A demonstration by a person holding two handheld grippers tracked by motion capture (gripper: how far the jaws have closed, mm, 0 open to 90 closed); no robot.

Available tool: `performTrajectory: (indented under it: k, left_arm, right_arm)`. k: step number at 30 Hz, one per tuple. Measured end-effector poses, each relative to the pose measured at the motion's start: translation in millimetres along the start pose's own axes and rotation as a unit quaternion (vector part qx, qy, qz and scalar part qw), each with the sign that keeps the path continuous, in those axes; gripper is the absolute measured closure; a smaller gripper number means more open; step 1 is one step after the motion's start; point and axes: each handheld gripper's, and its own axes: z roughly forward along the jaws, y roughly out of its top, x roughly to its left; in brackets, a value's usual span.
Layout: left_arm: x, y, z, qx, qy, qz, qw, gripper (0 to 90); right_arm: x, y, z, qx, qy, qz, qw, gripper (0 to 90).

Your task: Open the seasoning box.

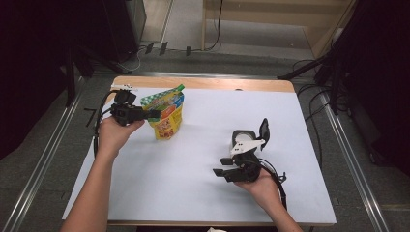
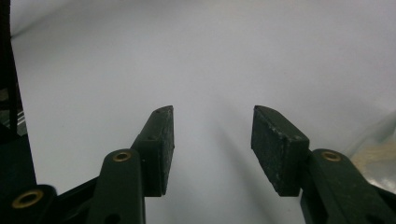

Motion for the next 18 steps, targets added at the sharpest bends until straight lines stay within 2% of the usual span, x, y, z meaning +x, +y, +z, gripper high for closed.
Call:
performTrajectory:
  k: [4, 5, 6, 8, 11, 14, 18]
  left_arm:
    - [-2.1, 6.5, 6.2, 0.006, -0.003, -0.003, 1.0000, 77.9]
    - [-3.2, 7.0, 8.7, 0.009, -0.003, -0.005, 0.9999, 82.6]
    - [-4.1, 6.7, 11.0, 0.014, 0.003, -0.003, 0.9999, 82.6]
    - [-5.0, 5.5, 12.3, 0.013, 0.012, 0.001, 0.9998, 87.1]
    - [-4.6, 5.9, 10.9, 0.014, 0.013, -0.002, 0.9998, 90.0]
    - [-4.0, 6.1, 11.1, 0.018, 0.002, -0.018, 0.9997, 90.0]
    - [-5.2, 7.9, 9.2, 0.018, -0.009, -0.043, 0.9989, 90.0]
  right_arm:
    - [0.9, 8.7, -2.6, -0.002, 0.000, -0.012, 0.9999, 48.8]
    - [0.4, 13.4, -0.9, -0.005, 0.000, -0.017, 0.9998, 48.8]
    - [0.4, 13.4, -0.9, -0.005, 0.000, -0.017, 0.9998, 48.8]
    - [-1.5, 17.0, 5.9, -0.007, 0.002, -0.016, 0.9998, 48.8]
    - [-1.6, 15.8, 14.5, -0.011, 0.005, -0.017, 0.9998, 48.8]
    - [-0.3, 13.1, 20.9, -0.010, 0.013, -0.010, 0.9998, 49.4]
    - [1.8, 13.0, 22.9, -0.009, 0.011, -0.019, 0.9997, 49.4]
